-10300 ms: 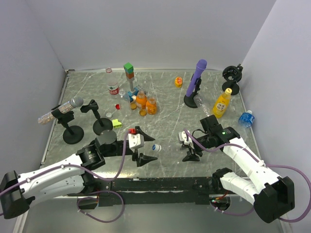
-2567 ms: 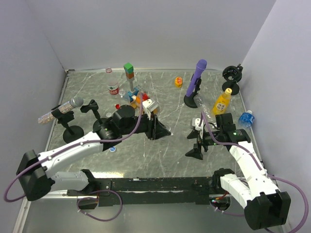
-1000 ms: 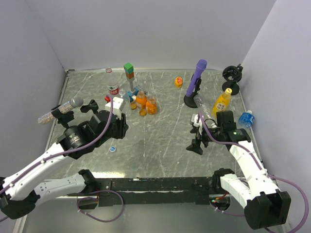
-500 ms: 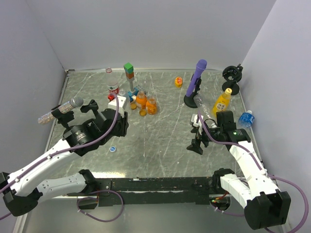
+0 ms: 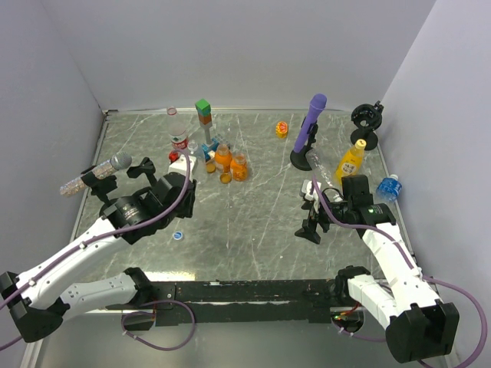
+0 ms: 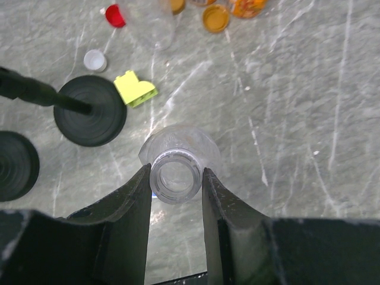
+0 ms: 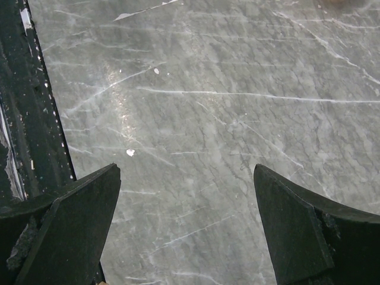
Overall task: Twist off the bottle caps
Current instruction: Place the plastic bottle at the center of the board.
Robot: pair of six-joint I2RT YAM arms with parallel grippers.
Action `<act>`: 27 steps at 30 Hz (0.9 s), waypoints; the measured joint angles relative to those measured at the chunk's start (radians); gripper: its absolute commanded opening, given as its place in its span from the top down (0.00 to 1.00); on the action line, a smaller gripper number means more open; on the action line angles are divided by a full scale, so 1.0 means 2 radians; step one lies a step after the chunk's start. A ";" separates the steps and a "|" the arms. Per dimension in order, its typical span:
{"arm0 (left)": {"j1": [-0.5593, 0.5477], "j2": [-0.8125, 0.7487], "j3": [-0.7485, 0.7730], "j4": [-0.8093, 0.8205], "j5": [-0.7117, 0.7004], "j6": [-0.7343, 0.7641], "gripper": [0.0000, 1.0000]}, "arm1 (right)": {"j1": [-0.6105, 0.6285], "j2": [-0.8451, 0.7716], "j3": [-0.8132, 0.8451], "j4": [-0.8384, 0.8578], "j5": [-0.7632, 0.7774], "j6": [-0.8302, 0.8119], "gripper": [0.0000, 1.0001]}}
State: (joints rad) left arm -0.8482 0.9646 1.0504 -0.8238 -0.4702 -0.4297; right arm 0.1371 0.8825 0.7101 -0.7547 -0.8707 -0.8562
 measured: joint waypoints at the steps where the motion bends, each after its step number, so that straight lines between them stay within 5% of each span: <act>1: 0.003 0.000 -0.001 -0.003 0.000 0.001 0.97 | 0.000 0.000 0.000 0.000 0.000 0.000 0.01; 15: 0.073 0.008 -0.034 0.026 0.019 0.035 0.93 | 0.000 -0.003 -0.005 0.001 0.007 0.000 0.01; 27: 0.086 0.009 -0.036 0.034 0.028 0.033 0.57 | 0.000 -0.004 -0.005 0.001 0.009 0.000 0.00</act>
State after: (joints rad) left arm -0.6754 0.9817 0.9791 -0.7555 -0.4137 -0.3637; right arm 0.1371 0.8749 0.6998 -0.7521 -0.8532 -0.8570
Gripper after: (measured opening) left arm 0.379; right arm 0.994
